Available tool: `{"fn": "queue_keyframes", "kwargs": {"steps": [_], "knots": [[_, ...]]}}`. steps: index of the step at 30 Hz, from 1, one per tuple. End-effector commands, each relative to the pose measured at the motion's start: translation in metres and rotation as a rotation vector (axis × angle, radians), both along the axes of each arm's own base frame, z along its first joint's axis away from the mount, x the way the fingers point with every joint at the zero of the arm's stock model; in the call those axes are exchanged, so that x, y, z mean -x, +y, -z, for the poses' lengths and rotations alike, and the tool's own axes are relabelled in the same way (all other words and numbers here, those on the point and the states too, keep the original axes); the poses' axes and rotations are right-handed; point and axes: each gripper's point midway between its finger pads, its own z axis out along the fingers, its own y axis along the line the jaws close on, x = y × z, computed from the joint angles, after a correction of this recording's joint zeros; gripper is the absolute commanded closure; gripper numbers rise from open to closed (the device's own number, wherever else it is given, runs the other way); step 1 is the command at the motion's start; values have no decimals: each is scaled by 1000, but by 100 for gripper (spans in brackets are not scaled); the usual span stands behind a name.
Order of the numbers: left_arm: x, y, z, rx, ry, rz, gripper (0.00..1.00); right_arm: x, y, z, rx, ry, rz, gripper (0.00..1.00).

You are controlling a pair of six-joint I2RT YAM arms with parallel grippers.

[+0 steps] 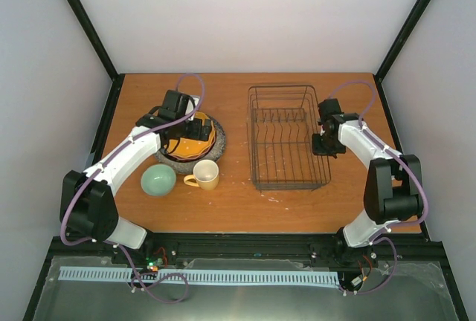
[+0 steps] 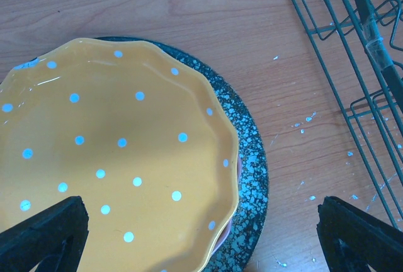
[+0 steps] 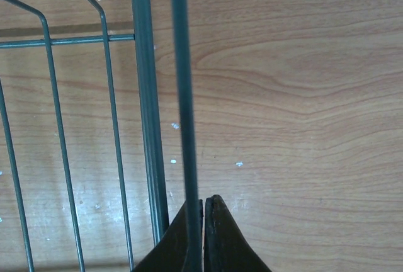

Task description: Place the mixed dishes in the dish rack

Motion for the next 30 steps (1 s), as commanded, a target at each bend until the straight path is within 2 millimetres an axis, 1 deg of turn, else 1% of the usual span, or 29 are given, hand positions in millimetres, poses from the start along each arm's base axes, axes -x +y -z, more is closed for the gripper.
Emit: {"fn": "queue_keyframes", "kwargs": {"steps": [1,6,10,13,18,19,20,22,23,24,25,26,28,30], "knots": [[-7,0,-10,1,-36,9,0,-19,-9,-10,15,-60,35,97],[-6,2,-10,-3,-34,5,0,-25,-17,-11,34,-69,49,97],[-7,4,-11,-12,-38,-4,0,-31,-27,-9,61,-70,68,97],[-7,6,-14,-16,-44,-10,0,-31,-38,-5,79,-57,95,97],[-7,7,-15,-20,-43,-13,0,-34,-41,-3,63,-62,106,97],[-7,7,-16,-21,-42,-13,0,-34,-41,-4,65,-65,112,94],[-7,7,-16,-21,-42,-13,0,-34,-42,-4,66,-62,116,88],[-6,7,-18,-16,-42,-11,0,-34,-43,-5,69,-63,127,63],[-5,6,-19,-14,-43,-9,0,-35,-43,-6,67,-65,129,53],[-4,7,-20,-13,-45,-9,0,-35,-42,-7,63,-69,129,45],[-3,7,-20,-13,-47,-8,0,-35,-42,-8,61,-74,131,40],[-2,7,-21,-16,-47,-5,0,-36,-42,-10,60,-81,133,38],[0,10,-21,-32,-46,-2,0,-36,-44,-16,67,-97,141,37],[4,14,-22,-56,-48,12,0,-36,-46,-29,70,-130,156,36]]}}
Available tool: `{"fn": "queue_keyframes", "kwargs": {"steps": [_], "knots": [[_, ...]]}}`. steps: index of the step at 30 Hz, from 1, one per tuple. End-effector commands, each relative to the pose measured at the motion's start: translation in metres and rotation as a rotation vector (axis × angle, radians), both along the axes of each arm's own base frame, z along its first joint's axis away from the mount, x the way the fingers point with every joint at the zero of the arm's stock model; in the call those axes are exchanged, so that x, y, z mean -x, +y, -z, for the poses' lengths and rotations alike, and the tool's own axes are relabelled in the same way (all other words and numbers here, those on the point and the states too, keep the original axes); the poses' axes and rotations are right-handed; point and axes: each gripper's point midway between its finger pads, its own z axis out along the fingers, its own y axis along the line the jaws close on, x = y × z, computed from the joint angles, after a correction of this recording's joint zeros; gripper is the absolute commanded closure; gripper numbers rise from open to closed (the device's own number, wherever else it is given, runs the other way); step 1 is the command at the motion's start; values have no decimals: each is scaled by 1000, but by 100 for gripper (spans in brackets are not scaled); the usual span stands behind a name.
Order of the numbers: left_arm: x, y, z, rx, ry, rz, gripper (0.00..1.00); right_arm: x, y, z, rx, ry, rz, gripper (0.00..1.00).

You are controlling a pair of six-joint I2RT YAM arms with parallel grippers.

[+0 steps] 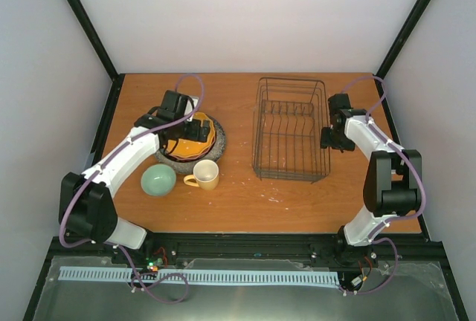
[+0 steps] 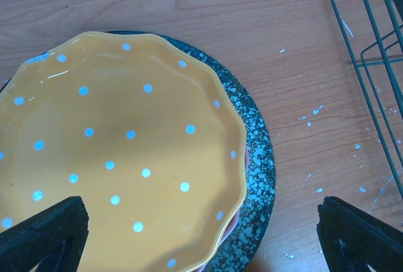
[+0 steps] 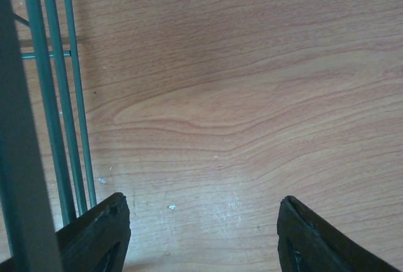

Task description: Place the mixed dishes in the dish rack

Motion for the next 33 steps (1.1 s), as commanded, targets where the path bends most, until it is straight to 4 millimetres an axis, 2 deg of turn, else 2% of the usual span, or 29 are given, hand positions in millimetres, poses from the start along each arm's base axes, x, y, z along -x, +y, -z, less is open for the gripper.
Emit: {"fn": "queue_keyframes", "kwargs": {"steps": [1,5,10,13,15,17,19,20,21,23,26,30,31,33], "knots": [[5,9,-23,-46,-53,32,0,-10,-2,-36,1,-117,39,35],[20,8,-30,-60,-83,116,7,-1,-9,-80,17,-234,80,24],[52,-12,-47,17,-132,313,11,25,-19,-148,33,-401,129,22],[66,-15,-54,37,-164,369,12,39,-25,-172,64,-454,124,16],[70,-12,-54,31,-172,364,13,43,-28,-171,96,-438,102,24],[71,-11,-57,34,-178,356,14,42,-26,-159,101,-399,81,54],[73,-12,-60,40,-186,359,16,35,-14,-141,41,-369,42,83],[72,-10,-63,37,-195,353,17,32,-9,-132,14,-345,33,94],[72,-8,-64,29,-201,342,19,30,-6,-125,-5,-321,31,97],[73,-5,-68,18,-219,331,21,25,-1,-123,-28,-309,25,97],[73,1,-72,6,-245,304,20,25,-7,-122,-5,-296,53,95],[74,-3,-71,22,-246,320,18,41,-17,-120,21,-269,150,62],[73,-2,-68,16,-243,315,18,49,-18,-118,14,-255,175,60],[69,1,-64,-1,-240,299,18,62,-17,-115,-22,-246,238,62]]}}
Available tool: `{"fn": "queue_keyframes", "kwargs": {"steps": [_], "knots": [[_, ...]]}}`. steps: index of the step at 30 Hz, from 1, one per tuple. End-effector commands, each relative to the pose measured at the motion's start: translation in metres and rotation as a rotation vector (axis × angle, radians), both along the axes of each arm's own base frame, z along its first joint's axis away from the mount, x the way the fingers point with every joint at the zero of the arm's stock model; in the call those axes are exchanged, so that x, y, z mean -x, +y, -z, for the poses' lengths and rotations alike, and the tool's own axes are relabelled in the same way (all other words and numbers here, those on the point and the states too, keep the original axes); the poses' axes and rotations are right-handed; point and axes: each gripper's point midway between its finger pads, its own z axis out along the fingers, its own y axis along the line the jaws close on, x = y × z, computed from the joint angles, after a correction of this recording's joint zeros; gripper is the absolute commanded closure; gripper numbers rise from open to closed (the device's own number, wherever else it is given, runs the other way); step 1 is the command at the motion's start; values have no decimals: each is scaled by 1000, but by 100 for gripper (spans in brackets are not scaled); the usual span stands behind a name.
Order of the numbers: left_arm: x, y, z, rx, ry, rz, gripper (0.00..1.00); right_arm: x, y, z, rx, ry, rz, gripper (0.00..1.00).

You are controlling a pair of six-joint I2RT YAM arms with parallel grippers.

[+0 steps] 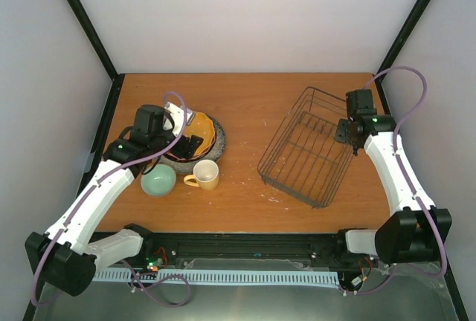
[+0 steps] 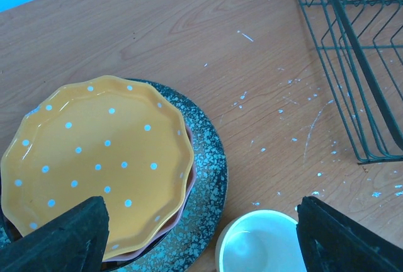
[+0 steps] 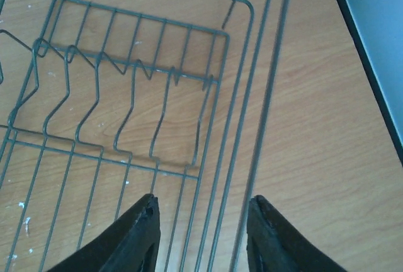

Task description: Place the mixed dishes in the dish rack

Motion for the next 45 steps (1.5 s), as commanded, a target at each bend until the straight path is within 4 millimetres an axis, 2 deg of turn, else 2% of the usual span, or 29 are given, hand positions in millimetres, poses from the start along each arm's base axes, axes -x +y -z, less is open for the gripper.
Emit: {"fn": "queue_keyframes", "kwargs": {"steps": [1,10,13,17,21,24,26,30,40,45], "knots": [[-8,5,7,-30,-12,-22,18,35,-1,4,-74,23,128,64],[-17,-1,13,-18,4,-12,18,96,8,54,-198,125,265,63],[-17,-1,11,-14,-8,-13,18,104,8,62,-210,130,293,63],[-18,-1,9,-11,-19,-13,18,107,10,77,-223,163,297,66],[-17,-1,7,-7,-28,-17,17,99,18,91,-257,178,278,73],[-16,0,6,-8,-33,-20,17,92,22,100,-265,201,256,90],[-16,1,7,-9,-32,-22,17,86,24,105,-265,215,233,97],[-17,1,9,-12,-27,-29,17,69,28,107,-251,225,155,97],[-25,5,18,-38,9,-67,17,15,25,86,-110,252,-88,97],[-26,6,17,-40,14,-74,17,5,31,87,-104,311,-178,97]]}}
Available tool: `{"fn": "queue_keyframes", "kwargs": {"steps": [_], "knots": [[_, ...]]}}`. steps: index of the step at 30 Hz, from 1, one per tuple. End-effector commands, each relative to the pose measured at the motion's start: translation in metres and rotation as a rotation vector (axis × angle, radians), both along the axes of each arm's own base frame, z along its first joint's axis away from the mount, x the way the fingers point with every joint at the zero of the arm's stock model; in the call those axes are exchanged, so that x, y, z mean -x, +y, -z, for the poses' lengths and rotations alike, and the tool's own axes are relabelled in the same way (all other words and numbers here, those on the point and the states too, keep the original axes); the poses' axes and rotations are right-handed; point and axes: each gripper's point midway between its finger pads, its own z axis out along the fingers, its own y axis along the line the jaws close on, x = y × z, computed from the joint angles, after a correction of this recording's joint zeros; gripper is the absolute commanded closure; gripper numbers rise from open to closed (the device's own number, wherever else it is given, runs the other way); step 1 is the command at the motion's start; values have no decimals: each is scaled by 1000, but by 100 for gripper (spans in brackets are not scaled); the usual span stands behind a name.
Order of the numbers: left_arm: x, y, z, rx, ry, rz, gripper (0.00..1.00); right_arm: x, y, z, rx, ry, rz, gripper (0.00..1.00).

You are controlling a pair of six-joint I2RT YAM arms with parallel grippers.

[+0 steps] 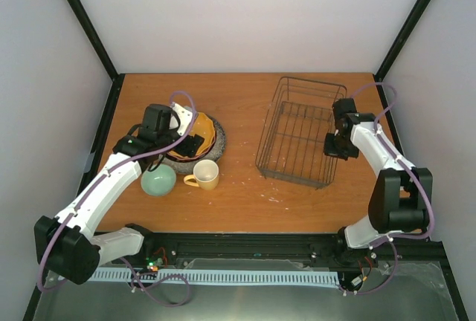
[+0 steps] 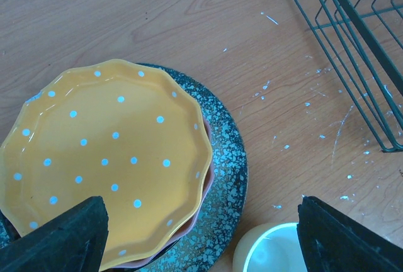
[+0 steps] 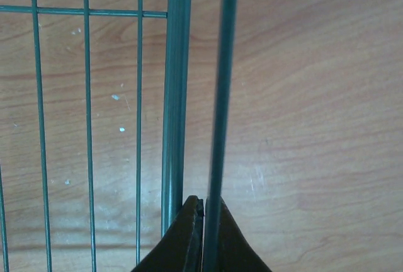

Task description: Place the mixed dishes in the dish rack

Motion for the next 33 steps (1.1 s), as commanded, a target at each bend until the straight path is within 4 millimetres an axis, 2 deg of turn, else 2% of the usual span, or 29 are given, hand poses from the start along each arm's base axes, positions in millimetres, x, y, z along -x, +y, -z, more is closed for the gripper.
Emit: {"fn": "queue_keyframes", "kwargs": {"steps": [1,3,5,12,14,19,25,33], "knots": [[-7,3,-13,8,-25,-29,17,-15,10,-9,-8,8,-163,97],[-7,4,-13,4,-25,-35,17,-14,15,-8,-30,24,-196,97],[-8,5,-12,-1,-23,-42,17,-13,28,-6,-92,27,-232,97],[-10,9,-14,-17,-24,-63,17,-1,71,20,-149,135,-367,97],[-9,11,-14,-21,-26,-70,17,0,77,24,-148,153,-388,97],[-6,14,-16,-21,-35,-79,17,-2,78,23,-141,149,-393,97],[-6,15,-18,-23,-39,-81,17,-3,61,23,-69,154,-327,97],[-6,14,-18,-23,-42,-80,17,-2,52,25,-65,151,-254,97]]}}
